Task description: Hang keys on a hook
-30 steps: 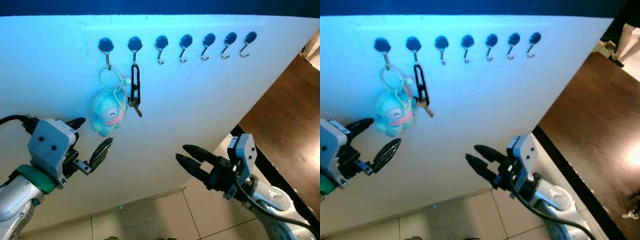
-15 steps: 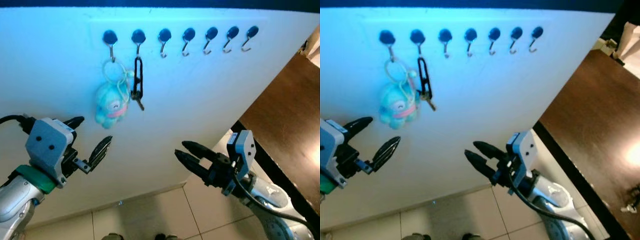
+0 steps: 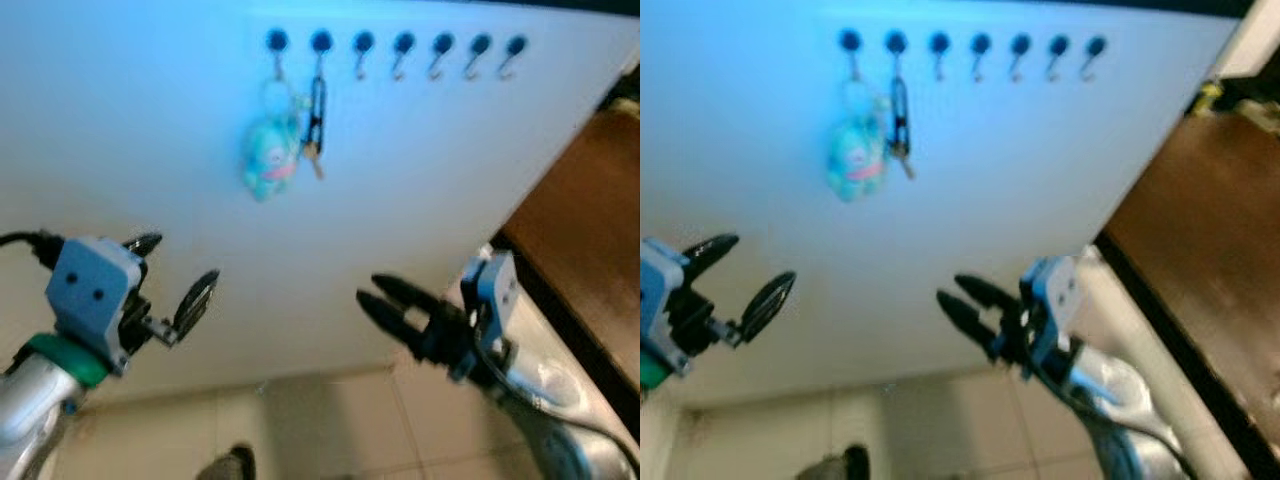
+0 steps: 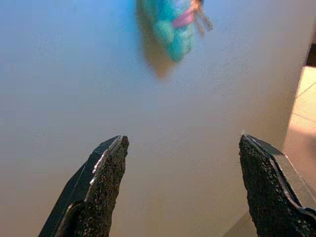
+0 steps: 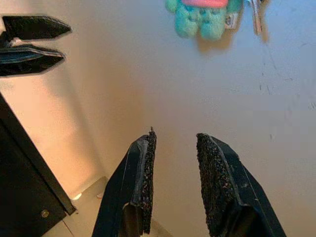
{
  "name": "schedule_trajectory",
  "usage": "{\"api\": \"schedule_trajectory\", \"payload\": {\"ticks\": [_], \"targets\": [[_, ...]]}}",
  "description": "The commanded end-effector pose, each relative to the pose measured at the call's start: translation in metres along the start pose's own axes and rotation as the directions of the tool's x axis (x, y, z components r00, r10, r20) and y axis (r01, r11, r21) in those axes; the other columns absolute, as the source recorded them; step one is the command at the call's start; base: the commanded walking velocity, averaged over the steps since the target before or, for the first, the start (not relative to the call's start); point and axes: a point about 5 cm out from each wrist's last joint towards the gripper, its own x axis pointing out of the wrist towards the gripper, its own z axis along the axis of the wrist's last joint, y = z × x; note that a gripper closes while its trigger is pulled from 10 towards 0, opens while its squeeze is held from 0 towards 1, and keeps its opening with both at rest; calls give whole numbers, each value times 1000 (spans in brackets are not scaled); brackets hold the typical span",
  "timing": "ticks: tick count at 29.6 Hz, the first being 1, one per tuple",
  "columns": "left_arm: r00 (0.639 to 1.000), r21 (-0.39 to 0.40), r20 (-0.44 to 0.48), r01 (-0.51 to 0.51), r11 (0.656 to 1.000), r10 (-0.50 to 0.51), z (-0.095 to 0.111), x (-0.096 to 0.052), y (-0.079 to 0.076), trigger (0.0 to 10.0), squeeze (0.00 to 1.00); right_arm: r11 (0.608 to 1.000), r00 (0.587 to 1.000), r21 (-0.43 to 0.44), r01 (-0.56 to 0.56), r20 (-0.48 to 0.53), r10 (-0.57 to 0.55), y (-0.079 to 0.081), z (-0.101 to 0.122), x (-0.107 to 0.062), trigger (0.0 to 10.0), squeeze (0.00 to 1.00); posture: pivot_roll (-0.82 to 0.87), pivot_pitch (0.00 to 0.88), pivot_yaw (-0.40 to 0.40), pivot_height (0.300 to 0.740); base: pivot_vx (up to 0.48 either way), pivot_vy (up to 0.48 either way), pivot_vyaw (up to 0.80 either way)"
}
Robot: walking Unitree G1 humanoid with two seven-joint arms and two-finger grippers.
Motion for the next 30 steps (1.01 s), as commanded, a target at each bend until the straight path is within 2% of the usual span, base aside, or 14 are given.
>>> {"api": "schedule_trajectory", "payload": {"ticks": [1,17,20,22,24,30], "targets": [[1000,8,-7,5,1000,-5,0,0,0,10000,0,1000,1000,17,12,-8,-12,0,-3,-2,10000,0,92,19,-6,740,-337,0,0],[1000,11,-5,5,1000,-5,1,1,1,10000,0,999,1000,28,21,-4,-21,0,-3,0,10000,0,94,23,-4,740,-337,0,0],[997,-54,10,-70,996,71,4,8,8,10000,0,998,999,50,34,-5,-34,-2,-3,2,10000,0,92,29,0,740,0,0,-800],[997,-54,10,-70,996,71,4,8,8,10000,0,998,999,50,34,-5,-34,-2,-3,2,10000,0,92,29,0,740,0,0,-800],[992,-106,21,-120,987,123,8,13,13,10000,0,998,999,51,39,-1,-39,-2,-2,3,10000,0,90,39,1,740,0,0,-800],[985,-130,7,-172,977,174,11,19,22,10000,0,997,998,62,51,19,-52,-5,2,7,10000,0,102,59,4,740,0,0,-800]]}}
